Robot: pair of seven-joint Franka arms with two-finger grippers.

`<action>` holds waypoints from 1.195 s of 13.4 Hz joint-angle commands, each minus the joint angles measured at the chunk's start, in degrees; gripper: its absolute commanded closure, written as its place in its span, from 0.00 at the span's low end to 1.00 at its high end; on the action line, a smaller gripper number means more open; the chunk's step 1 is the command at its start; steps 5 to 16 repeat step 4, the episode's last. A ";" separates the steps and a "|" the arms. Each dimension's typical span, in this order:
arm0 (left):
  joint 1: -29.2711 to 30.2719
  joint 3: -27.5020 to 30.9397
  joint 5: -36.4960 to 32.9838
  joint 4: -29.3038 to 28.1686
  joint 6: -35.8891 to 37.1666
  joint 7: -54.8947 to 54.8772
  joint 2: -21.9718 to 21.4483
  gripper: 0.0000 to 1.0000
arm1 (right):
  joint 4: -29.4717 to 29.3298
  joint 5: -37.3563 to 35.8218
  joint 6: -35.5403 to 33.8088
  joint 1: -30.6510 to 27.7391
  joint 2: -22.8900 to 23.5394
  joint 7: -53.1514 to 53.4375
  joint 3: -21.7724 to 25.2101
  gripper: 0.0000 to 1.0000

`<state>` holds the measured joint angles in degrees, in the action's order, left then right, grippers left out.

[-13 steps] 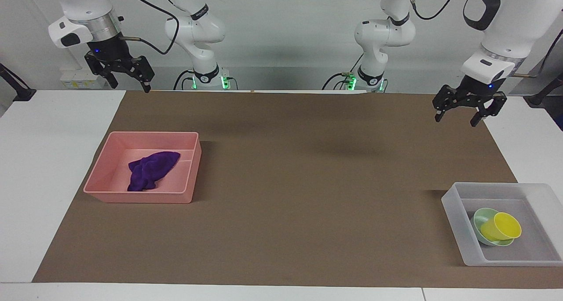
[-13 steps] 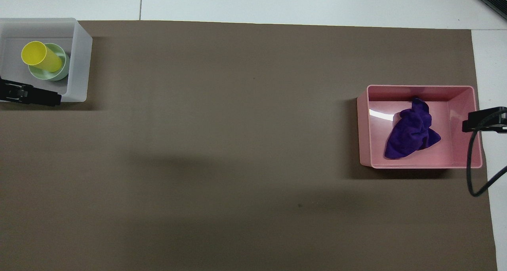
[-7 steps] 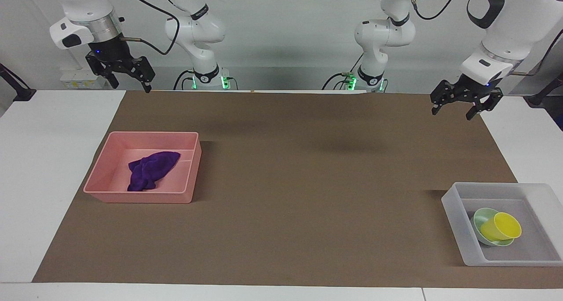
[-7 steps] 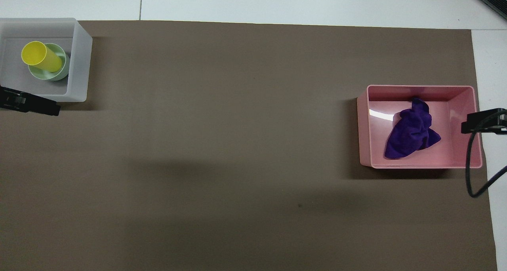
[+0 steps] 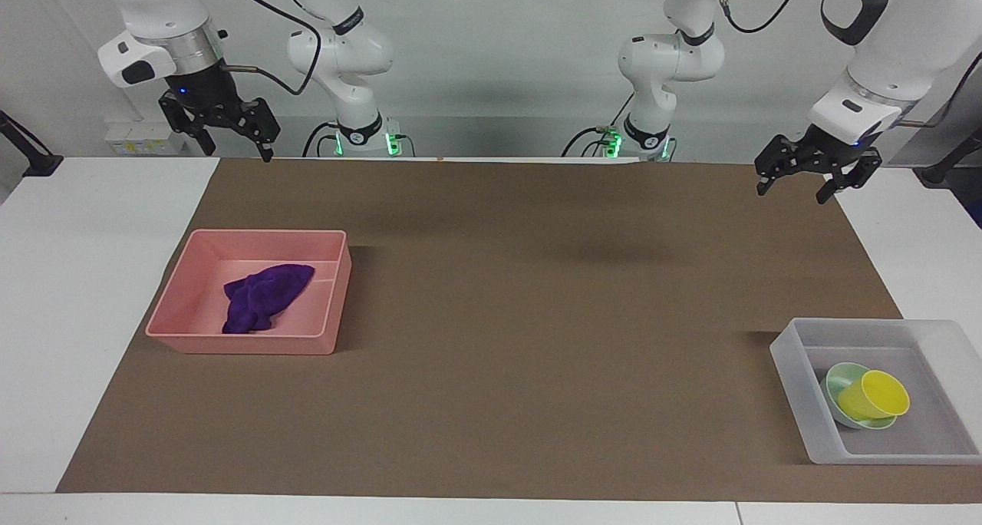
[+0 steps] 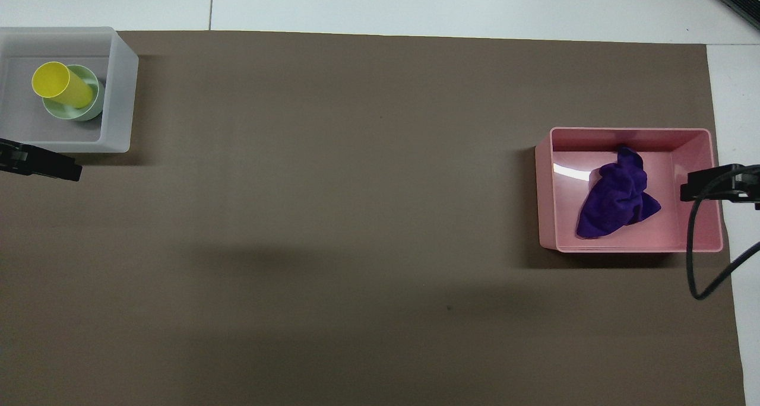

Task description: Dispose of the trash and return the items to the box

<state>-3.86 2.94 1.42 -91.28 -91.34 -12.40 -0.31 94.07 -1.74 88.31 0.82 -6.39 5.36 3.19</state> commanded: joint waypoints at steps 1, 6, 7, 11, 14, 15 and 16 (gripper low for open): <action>0.35 -0.13 -0.10 0.66 1.16 0.27 -0.22 0.00 | 2.17 0.16 0.64 -0.29 -1.61 0.35 -0.38 0.00; 0.35 -0.13 -0.10 0.66 0.99 0.27 -0.31 0.00 | 2.52 0.16 0.90 -0.47 -1.96 -0.17 -0.30 0.00; 0.35 -0.13 -0.10 0.66 0.99 0.27 -0.31 0.00 | 2.52 0.16 0.90 -0.47 -1.96 -0.17 -0.30 0.00; 0.35 -0.13 -0.10 0.66 0.99 0.27 -0.31 0.00 | 2.52 0.16 0.90 -0.47 -1.96 -0.17 -0.30 0.00; 0.35 -0.13 -0.10 0.66 0.99 0.27 -0.31 0.00 | 2.52 0.16 0.90 -0.47 -1.96 -0.17 -0.30 0.00; 0.35 -0.13 -0.10 0.66 0.99 0.27 -0.31 0.00 | 2.52 0.16 0.90 -0.47 -1.96 -0.17 -0.30 0.00; 0.35 -0.13 -0.10 0.66 0.99 0.27 -0.31 0.00 | 2.52 0.16 0.90 -0.47 -1.96 -0.17 -0.30 0.00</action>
